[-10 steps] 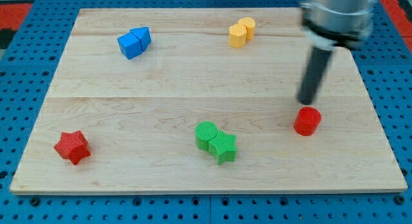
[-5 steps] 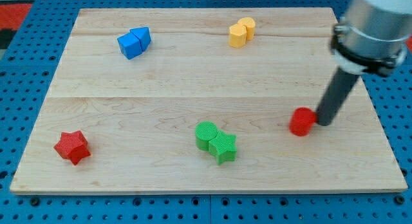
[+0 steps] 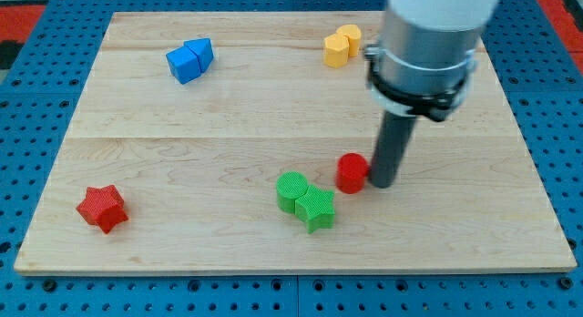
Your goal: Move the red circle to the red star
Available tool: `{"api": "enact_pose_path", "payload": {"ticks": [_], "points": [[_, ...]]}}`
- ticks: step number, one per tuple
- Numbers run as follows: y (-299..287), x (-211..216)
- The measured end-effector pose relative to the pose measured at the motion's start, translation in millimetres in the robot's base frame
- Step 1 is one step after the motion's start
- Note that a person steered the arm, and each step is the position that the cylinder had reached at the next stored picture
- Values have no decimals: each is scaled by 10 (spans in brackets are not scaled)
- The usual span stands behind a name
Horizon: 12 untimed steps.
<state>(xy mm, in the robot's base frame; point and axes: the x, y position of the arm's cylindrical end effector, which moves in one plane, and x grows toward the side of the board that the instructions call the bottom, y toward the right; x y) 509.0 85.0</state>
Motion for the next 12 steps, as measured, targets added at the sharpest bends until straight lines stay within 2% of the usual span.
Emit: {"api": "enact_pose_path", "payload": {"ticks": [2,3,4,5,8,10,12], "points": [[-473,-474],[-702,-481],[-561,-488],[-311,-421],[-1138,-262],[-1212,-47],[-1749,66]]}}
